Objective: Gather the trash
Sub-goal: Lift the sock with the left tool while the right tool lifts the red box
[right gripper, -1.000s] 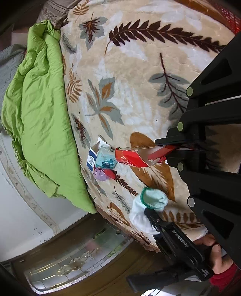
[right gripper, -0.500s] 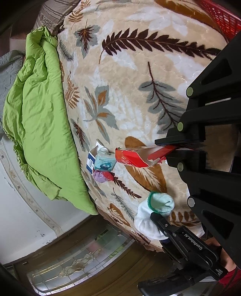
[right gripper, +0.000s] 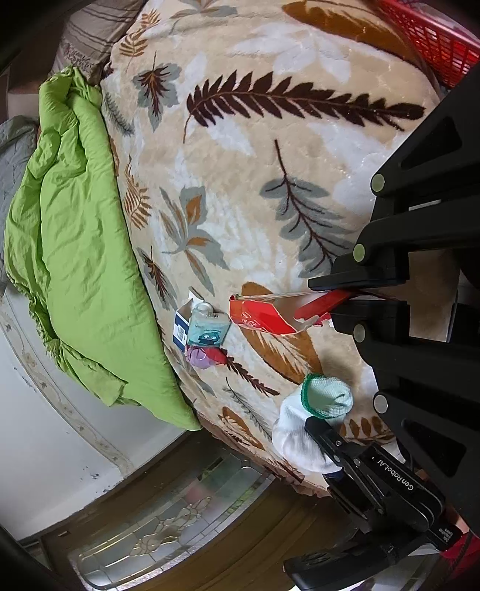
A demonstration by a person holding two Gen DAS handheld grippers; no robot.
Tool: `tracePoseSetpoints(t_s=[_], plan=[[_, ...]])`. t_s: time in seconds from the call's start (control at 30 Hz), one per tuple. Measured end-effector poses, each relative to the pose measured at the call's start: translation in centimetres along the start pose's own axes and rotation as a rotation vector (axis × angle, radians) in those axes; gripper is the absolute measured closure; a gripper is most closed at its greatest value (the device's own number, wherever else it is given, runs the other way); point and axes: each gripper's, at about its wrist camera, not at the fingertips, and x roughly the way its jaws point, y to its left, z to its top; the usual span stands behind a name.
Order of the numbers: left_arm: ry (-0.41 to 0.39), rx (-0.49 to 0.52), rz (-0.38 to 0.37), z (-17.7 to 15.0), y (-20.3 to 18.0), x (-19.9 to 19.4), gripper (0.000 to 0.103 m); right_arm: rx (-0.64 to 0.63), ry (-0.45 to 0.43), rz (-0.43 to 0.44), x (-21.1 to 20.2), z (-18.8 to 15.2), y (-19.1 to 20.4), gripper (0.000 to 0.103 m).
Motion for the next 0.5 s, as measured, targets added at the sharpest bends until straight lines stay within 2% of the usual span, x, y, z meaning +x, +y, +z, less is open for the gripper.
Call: tracePoseSetpoints(t_s=[0.5], plan=[[-0.008, 0.033, -0.028, 0.0, -1.7, -0.7, 0.073, 0.027, -0.012, -0.003, -1.8, -0.8, -1.0, 0.098]])
